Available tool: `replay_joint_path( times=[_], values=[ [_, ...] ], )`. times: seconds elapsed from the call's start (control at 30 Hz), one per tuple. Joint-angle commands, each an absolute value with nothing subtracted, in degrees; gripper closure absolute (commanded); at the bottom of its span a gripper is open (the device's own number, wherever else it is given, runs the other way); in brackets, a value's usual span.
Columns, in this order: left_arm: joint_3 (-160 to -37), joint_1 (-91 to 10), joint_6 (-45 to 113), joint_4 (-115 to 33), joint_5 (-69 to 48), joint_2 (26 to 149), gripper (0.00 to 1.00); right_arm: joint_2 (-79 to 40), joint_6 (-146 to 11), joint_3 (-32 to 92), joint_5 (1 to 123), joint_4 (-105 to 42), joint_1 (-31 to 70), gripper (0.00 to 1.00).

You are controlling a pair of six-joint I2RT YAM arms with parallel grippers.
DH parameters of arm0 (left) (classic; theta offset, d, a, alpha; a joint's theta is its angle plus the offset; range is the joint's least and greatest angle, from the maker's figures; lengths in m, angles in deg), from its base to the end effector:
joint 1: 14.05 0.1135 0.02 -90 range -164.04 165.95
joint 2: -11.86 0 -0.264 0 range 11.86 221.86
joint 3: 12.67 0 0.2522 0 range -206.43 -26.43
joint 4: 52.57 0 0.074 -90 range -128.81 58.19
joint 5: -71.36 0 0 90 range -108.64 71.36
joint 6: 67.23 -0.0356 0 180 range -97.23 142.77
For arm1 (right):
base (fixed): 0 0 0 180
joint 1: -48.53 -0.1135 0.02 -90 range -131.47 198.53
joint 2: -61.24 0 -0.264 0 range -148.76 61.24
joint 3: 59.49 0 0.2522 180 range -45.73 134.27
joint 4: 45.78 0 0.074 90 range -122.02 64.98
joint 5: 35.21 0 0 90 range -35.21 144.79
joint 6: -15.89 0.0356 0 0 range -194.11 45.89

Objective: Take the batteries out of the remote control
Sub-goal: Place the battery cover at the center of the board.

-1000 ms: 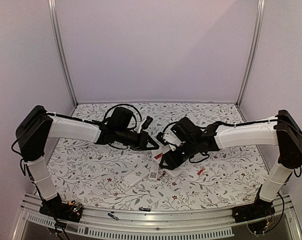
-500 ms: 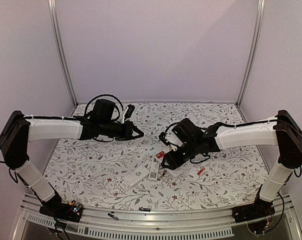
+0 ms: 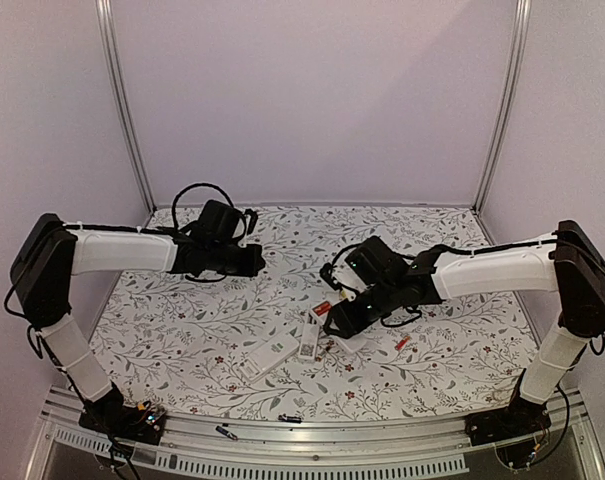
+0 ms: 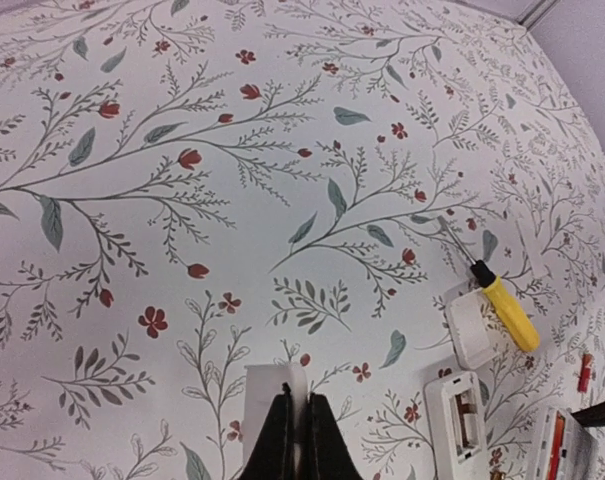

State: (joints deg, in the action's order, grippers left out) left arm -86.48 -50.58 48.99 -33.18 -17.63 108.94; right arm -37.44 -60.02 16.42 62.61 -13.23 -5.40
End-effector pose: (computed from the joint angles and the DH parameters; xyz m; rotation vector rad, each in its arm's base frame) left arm 0.2928 -0.2177 0.2016 0.2235 2.3750 -0.5624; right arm 0.2048 0.2894 0.1870 -0.9552 2.4701 0.6124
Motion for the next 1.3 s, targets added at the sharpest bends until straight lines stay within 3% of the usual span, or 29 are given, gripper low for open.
replay_joint_path(
  times=[0.0,0.27,0.57,0.73,1.07,1.27],
  values=[
    [-90.0,-52.1,46.1,-28.9,-26.2,113.8,1.00,-35.2,-59.4,15.4,61.6,-14.6,-5.4,0.65],
    [-92.3,-54.2,45.5,-24.8,-30.2,118.8,0.99,-35.4,-58.9,15.1,61.1,-14.8,-5.4,0.65],
    [-92.1,-54.2,46.1,-24.8,-28.6,118.7,0.67,-35.4,-58.7,15.1,60.8,-14.8,-5.4,0.65],
    [-91.4,-54.2,46.5,-25.0,-28.1,116.9,0.58,-35.3,-58.4,14.5,60.3,-14.5,-5.3,0.65],
    [-85.1,-53.4,49.0,-28.5,-25.3,105.8,0.30,-31.5,-57.5,8.8,58.7,-11.3,-4.3,0.64],
    [-82.1,-51.5,51.1,-29.9,-23.3,100.6,0.26,-32.6,-57.4,6.9,59.5,-9.9,-4.9,0.64]
  ],
)
